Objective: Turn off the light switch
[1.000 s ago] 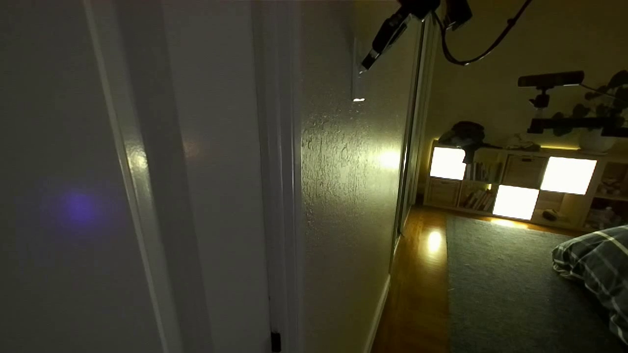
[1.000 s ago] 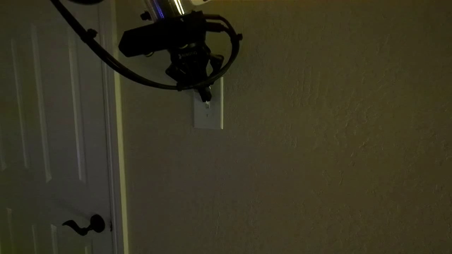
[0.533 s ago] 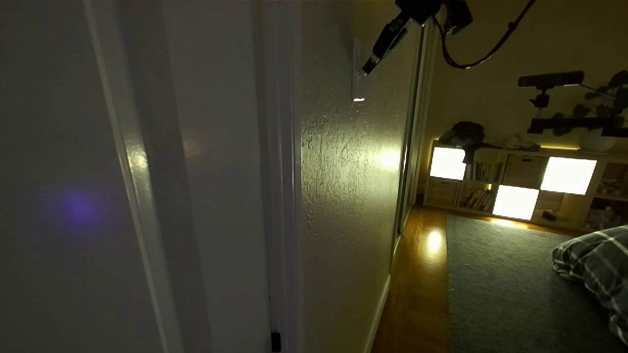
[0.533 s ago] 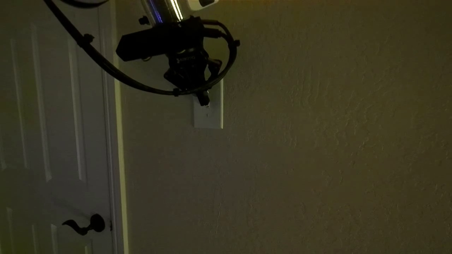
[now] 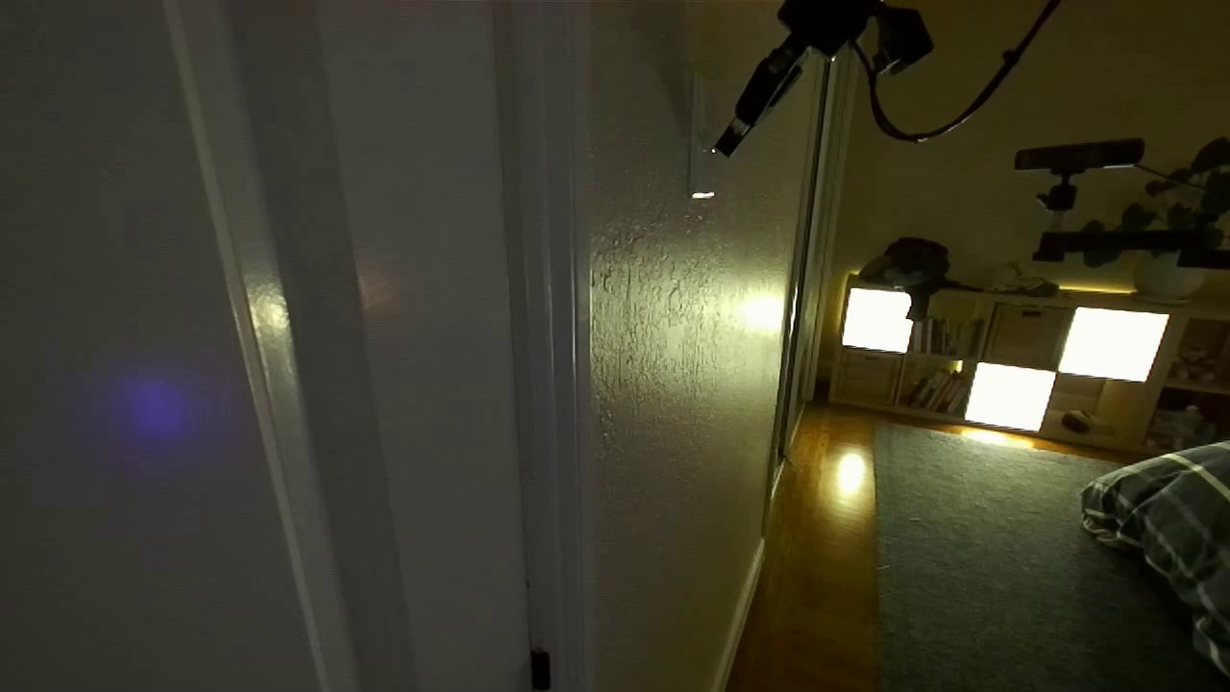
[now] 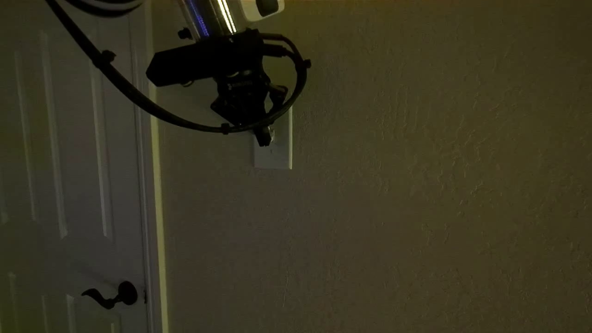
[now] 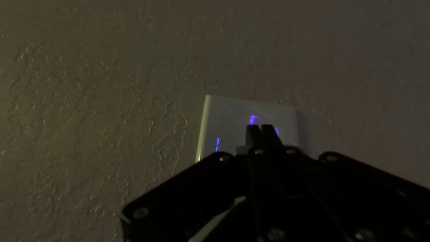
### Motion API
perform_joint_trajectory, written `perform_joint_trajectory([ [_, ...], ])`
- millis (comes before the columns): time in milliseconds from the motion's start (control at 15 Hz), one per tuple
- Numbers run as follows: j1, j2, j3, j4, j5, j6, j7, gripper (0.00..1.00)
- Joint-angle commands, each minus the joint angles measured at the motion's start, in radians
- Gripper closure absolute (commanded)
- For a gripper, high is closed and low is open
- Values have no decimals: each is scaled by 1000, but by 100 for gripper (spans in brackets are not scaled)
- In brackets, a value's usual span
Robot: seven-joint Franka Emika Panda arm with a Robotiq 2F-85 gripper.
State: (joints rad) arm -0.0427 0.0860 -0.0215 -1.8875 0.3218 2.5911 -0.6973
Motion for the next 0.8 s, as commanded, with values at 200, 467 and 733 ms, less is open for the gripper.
perform_joint_trajectory([
  [200, -3, -53, -2, -34, -185, -230, 142, 94],
  [467, -1, -50, -2, -10, -233, -407, 202, 94],
  [733, 1, -49, -2, 11, -251, -538, 272, 95],
])
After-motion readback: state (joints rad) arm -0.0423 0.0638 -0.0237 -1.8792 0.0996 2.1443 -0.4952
